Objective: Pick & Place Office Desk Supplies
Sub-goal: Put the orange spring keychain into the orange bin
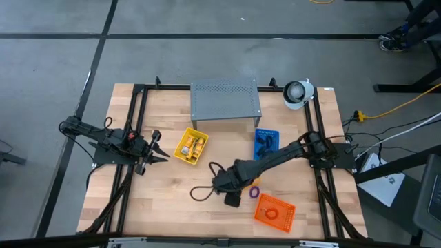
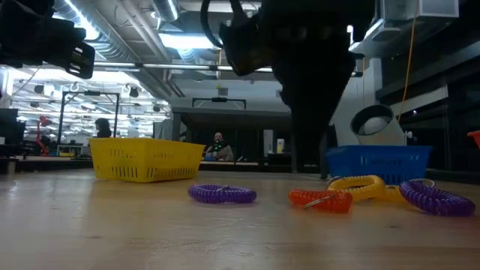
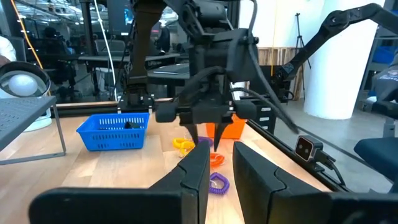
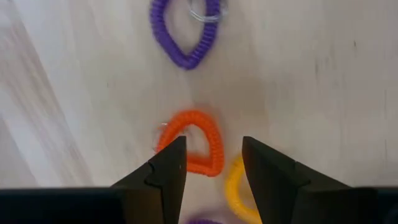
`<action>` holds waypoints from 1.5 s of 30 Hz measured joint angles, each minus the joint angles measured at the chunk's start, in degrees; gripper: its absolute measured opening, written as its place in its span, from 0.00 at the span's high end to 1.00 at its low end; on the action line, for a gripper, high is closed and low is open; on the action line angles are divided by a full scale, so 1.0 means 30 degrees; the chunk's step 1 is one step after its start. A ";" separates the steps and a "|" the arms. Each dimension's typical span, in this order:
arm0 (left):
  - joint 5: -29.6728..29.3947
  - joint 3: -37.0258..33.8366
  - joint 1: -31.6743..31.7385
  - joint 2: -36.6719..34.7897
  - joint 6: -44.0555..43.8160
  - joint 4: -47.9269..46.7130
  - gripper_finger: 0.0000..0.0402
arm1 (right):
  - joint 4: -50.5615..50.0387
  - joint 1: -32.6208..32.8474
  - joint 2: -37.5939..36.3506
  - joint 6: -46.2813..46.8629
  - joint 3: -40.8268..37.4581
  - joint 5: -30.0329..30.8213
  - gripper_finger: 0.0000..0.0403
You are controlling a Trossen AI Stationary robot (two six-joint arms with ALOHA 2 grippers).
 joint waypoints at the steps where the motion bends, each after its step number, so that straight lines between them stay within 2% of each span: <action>1: 0.0001 -0.0001 0.0000 0.0000 0.0000 0.0000 0.83 | 0.0007 0.0066 0.0079 0.0072 0.0017 0.0070 0.61; 8: 0.0002 -0.0003 0.0000 0.0000 0.0000 -0.0005 0.84 | 0.0649 0.0090 0.1441 0.0471 -0.0016 -0.0864 0.61; 14: 0.0004 0.0004 0.0000 0.0000 0.0000 -0.0002 0.84 | 0.0505 0.0053 0.1832 0.1494 0.0070 -0.0881 0.63; 17: 0.0007 0.0003 0.0000 0.0000 0.0000 0.0000 0.84 | 0.0505 -0.0144 0.1711 0.1846 0.0041 -0.0781 0.72; 21: 0.0005 -0.0003 0.0000 0.0000 0.0000 0.0000 0.84 | 0.0399 -0.0503 0.1737 0.1672 0.0229 -0.1069 0.93; 23: 0.0005 0.0001 0.0000 0.0000 0.0000 0.0007 0.84 | 0.1030 -0.0775 0.1798 0.1442 0.0461 -0.1499 0.96; 26: 0.0005 -0.0003 0.0000 0.0000 0.0000 0.0004 0.84 | 0.1517 -0.1287 0.1890 0.1602 0.0762 -0.2152 0.94; 31: 0.0005 0.0004 0.0000 0.0000 0.0000 0.0001 0.84 | 0.1451 -0.1914 0.1919 0.1119 0.2866 -0.2925 0.98; 36: 0.0005 0.0000 -0.0001 0.0000 0.0000 0.0000 0.83 | 0.0288 -0.1937 0.1866 0.0230 0.6758 -0.3874 0.99; 42: 0.0005 -0.0001 -0.0003 0.0000 0.0000 0.0000 0.84 | -0.4198 -0.1227 0.1854 -0.0743 1.1612 -0.4066 0.99; 45: 0.0001 0.0005 0.0000 0.0000 0.0000 0.0000 0.84 | -0.5922 -0.0472 0.0915 -0.1072 1.1388 -0.4425 0.99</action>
